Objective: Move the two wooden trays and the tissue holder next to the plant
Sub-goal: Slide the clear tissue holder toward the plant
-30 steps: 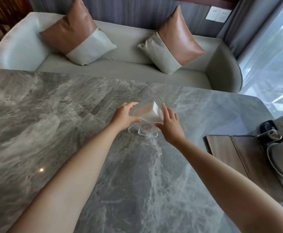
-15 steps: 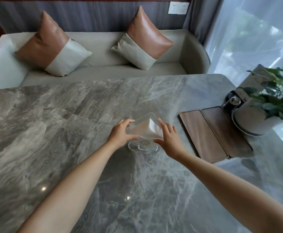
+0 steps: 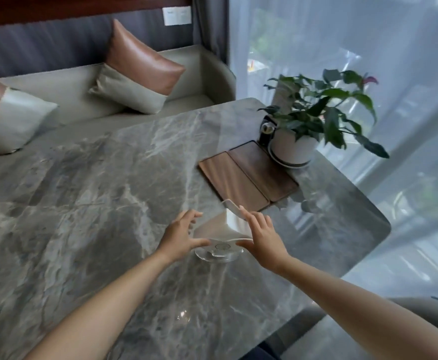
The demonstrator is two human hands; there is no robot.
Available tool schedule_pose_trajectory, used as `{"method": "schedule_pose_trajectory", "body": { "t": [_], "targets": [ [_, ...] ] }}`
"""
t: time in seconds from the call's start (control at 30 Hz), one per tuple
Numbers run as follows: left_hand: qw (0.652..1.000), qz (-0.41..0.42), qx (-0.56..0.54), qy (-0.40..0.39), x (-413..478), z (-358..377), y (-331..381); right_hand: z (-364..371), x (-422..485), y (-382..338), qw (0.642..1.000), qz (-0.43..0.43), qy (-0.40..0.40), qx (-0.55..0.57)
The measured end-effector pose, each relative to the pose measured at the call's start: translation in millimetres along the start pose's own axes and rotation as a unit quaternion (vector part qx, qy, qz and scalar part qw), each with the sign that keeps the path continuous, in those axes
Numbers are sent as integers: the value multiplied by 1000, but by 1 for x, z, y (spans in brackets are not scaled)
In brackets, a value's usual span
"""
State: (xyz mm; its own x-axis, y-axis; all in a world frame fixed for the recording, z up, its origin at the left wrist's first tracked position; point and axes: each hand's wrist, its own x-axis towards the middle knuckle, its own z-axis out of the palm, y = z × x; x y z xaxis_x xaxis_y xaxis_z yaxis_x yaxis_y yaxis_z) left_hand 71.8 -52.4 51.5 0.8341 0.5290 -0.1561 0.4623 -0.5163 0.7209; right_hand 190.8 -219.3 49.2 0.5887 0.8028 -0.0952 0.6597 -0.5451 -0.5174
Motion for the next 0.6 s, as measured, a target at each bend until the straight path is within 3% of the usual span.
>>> {"method": "schedule_pose_trajectory", "body": {
  "t": [0.23, 0.6],
  "targets": [
    [994, 79, 39, -61, 13, 61, 59, -30, -50, 68, 997, 44, 66, 20],
    [974, 149, 90, -148, 71, 135, 152, -88, -72, 157, 985, 139, 97, 27]
  ]
}}
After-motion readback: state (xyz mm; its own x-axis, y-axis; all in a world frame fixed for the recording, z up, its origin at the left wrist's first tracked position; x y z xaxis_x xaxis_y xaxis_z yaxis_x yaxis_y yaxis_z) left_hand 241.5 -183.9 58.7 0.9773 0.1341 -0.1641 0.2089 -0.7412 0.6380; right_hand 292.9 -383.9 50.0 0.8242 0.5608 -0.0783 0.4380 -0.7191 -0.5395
